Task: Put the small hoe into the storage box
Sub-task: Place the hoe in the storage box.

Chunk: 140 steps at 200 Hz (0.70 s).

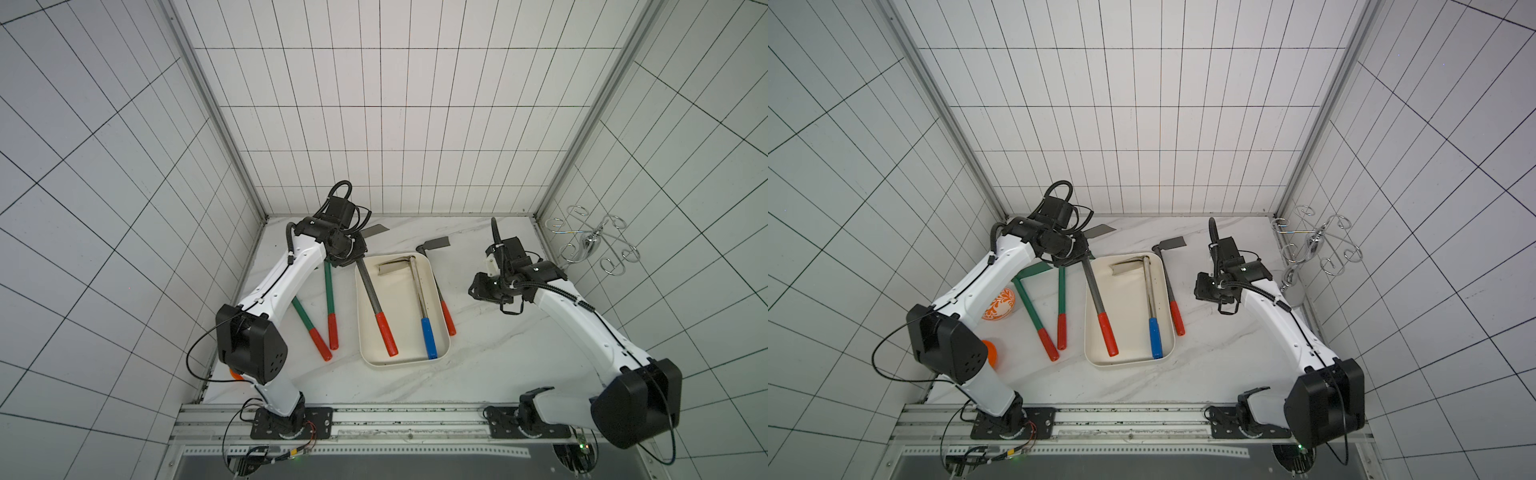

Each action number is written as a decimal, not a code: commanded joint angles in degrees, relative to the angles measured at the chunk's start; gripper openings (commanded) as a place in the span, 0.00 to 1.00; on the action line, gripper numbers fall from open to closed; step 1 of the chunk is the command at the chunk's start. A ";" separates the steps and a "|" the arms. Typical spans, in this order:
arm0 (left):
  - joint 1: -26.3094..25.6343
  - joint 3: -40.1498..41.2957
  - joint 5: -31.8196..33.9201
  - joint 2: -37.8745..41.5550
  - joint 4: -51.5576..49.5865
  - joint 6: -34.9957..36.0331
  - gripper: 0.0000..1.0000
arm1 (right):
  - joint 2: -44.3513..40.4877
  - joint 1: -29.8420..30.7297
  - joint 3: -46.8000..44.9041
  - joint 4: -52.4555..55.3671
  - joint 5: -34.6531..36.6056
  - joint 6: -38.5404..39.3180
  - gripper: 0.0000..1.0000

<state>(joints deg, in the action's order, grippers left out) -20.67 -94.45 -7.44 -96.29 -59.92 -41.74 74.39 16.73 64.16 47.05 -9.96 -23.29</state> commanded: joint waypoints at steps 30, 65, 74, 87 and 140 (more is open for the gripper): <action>-2.44 3.15 1.30 -1.04 8.74 -9.86 0.00 | -1.79 -0.56 -3.51 0.50 0.46 -0.43 0.43; -2.71 5.11 1.91 -2.61 10.58 -10.91 0.00 | -1.61 -0.58 -3.44 0.50 0.46 -0.39 0.43; -2.71 5.31 1.91 -3.39 10.62 -10.91 0.00 | -1.48 -0.57 -3.47 0.50 0.51 -0.42 0.43; -2.71 5.51 2.15 -4.28 10.62 -10.87 0.00 | -1.50 -0.57 -3.53 0.53 0.46 -0.44 0.43; -2.80 7.12 3.37 -6.19 11.26 -11.61 0.00 | -1.53 -0.60 -4.08 0.52 0.55 -0.41 0.43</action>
<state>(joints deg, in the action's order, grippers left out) -23.31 -87.57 -5.08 -102.41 -51.81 -51.11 73.76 16.73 62.96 47.07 -9.93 -23.33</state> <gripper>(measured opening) 0.252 0.426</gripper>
